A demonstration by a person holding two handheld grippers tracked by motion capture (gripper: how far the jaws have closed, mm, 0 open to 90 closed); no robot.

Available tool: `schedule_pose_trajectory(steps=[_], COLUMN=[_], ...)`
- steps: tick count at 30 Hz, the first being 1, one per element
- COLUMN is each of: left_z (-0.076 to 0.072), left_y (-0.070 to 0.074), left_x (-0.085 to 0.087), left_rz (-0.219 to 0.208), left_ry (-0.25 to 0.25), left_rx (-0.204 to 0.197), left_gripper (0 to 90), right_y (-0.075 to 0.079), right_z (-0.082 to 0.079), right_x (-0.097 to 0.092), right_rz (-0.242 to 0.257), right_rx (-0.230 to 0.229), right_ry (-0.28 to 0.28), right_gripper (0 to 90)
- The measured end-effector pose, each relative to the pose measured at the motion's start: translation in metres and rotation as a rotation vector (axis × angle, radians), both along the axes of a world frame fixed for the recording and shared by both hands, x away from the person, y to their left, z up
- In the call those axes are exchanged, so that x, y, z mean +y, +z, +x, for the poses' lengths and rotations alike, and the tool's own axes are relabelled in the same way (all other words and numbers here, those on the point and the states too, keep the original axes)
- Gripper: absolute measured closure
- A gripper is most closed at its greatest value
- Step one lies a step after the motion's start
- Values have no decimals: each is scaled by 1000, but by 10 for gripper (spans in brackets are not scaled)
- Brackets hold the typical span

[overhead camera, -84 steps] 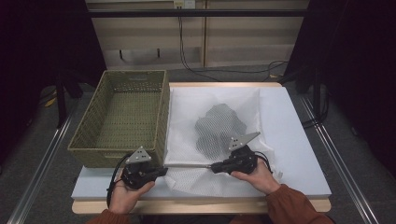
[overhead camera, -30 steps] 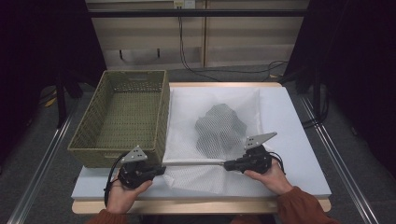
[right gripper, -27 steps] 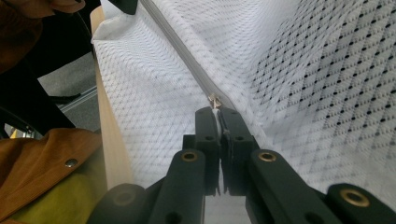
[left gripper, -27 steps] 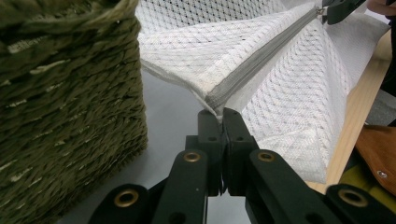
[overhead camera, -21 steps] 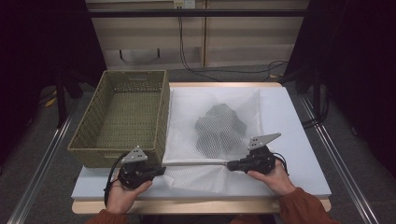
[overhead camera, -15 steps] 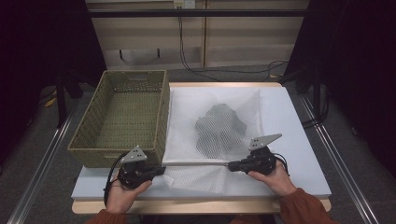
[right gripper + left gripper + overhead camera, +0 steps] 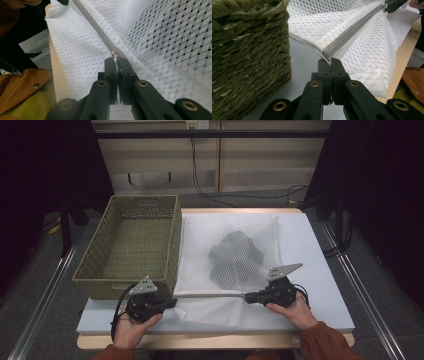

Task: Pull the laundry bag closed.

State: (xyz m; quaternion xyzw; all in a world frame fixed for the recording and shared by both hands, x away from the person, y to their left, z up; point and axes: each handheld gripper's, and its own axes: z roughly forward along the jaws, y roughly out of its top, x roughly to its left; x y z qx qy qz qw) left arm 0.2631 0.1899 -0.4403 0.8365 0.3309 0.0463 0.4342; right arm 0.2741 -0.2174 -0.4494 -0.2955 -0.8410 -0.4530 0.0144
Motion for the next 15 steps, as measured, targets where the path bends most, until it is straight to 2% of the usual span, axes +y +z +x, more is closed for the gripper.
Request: schedule_pose_trajectory(steps=[15], left_z=[0], left_y=[-1], left_x=[-1], left_rz=[0], left_ry=[-5], left_rx=[3], left_gripper=[881], right_y=[1], right_z=[-2], right_x=[-7], right_rz=[1], right_rx=[-8], right_ry=[-16], right_gripper=[868])
